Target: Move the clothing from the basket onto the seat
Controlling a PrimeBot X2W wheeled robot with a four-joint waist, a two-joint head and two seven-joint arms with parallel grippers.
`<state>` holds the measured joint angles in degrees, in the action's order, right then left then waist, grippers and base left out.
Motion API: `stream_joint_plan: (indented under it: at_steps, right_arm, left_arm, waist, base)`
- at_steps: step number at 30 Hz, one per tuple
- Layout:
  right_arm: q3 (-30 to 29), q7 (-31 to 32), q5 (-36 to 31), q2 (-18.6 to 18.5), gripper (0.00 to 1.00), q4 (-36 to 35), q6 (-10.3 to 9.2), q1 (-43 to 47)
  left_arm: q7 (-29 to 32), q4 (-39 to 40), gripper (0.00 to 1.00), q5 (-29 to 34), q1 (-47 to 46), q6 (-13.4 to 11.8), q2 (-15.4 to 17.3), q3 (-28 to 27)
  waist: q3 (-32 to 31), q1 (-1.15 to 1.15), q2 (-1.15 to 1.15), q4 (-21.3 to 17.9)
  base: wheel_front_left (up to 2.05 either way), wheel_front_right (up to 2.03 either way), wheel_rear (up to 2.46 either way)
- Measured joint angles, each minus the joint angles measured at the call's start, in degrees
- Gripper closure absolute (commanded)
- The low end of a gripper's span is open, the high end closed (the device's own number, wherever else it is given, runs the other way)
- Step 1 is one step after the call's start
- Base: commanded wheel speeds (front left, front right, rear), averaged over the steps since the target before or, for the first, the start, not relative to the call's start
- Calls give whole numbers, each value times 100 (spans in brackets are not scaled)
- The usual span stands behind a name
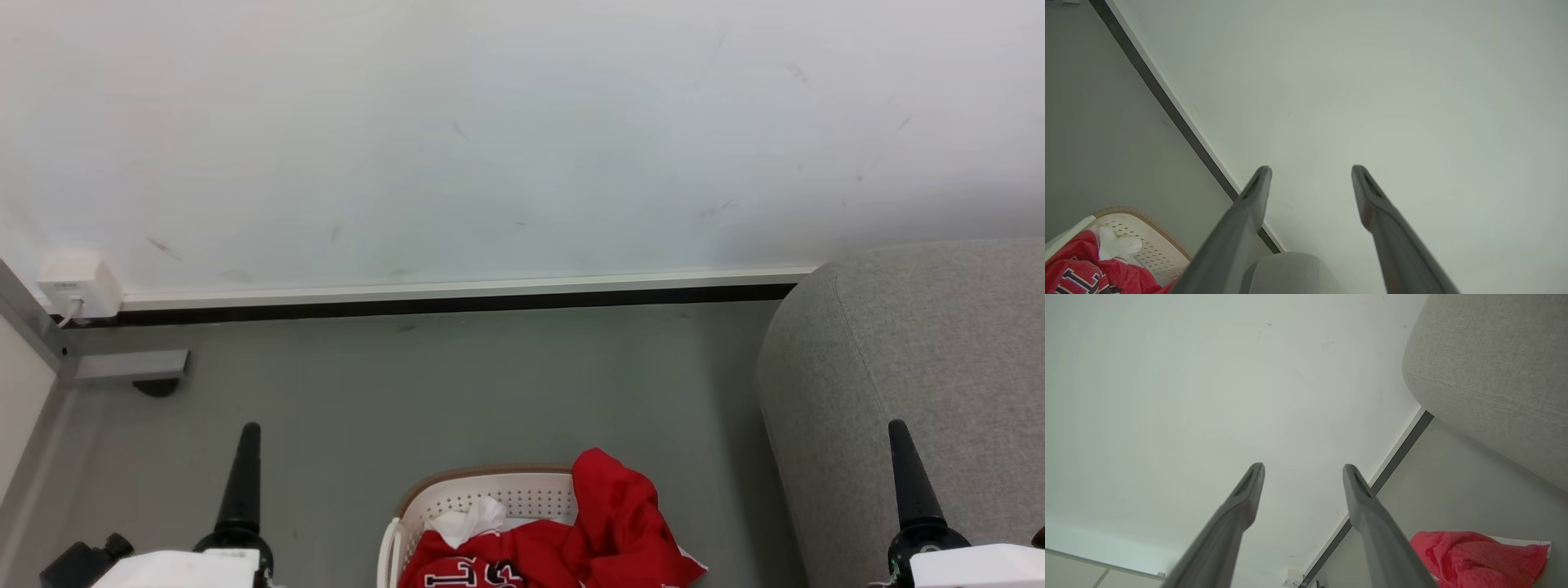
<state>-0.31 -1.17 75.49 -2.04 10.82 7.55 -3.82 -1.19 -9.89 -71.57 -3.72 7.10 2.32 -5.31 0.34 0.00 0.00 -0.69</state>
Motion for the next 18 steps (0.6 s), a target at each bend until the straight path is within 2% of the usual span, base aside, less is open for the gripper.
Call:
stream_joint_plan:
  at_steps: [7,18]
  right_arm:
    - [19,-144,-651,-1,0,-42,0,-4]
    - [-45,-354,-2158,-10,0,-103,0,-40]
  left_arm:
    - [-138,153,0,1034,-12,1,16,47]
    - [-353,352,0,2475,-10,2,63,107]
  waist:
    - [10,0,0,-31]
    - [33,0,0,-101]
  base:
    - [0,0,0]
    - [0,0,0]
